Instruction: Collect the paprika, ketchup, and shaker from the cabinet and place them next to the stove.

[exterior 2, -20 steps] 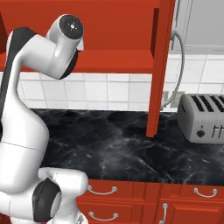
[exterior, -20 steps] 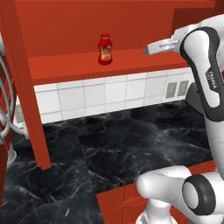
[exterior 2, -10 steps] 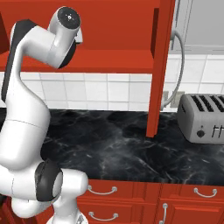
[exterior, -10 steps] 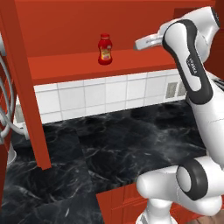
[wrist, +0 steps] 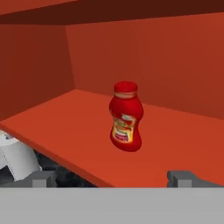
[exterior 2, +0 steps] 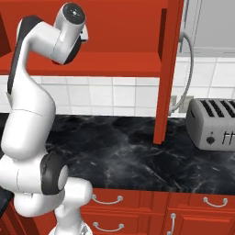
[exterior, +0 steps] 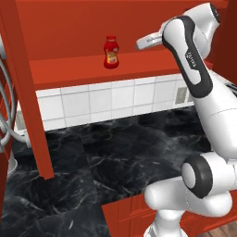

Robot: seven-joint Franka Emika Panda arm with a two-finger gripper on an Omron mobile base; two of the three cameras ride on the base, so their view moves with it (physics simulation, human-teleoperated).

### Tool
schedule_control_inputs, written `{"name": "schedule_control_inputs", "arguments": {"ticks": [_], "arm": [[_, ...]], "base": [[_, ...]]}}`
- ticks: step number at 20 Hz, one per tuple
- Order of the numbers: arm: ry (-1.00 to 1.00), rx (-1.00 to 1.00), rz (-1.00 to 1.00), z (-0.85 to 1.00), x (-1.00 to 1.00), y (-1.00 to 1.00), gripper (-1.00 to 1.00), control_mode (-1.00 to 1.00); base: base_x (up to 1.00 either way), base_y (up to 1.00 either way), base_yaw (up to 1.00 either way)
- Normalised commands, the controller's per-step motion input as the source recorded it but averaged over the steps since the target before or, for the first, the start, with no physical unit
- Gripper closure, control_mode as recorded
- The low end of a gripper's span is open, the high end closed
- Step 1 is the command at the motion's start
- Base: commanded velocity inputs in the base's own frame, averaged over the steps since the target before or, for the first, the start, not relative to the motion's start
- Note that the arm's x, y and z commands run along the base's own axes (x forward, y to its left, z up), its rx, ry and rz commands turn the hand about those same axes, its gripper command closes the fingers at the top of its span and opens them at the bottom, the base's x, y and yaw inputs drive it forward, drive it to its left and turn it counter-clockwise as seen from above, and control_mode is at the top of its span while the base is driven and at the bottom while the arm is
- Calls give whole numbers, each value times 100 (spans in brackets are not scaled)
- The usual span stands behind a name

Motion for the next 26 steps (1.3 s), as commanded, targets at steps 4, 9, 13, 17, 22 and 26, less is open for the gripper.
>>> {"name": "schedule_control_inputs", "arguments": {"ticks": [4, 9, 13, 17, 22, 26], "arm": [[-1, -2, 1, 0, 32, 0, -100, -100], [-4, -3, 9, 0, 20, 0, -100, -100], [-13, -2, 14, 0, 12, 0, -100, -100], [-18, 0, 12, 0, 6, 0, -100, -100], [-14, 0, 10, 0, 3, 0, -100, -100], [-5, 0, 7, 0, 8, 0, -100, -100]], "base": [[0, 0, 0], [0, 0, 0], [0, 0, 0], [0, 0, 0], [0, 0, 0], [0, 0, 0]]}}
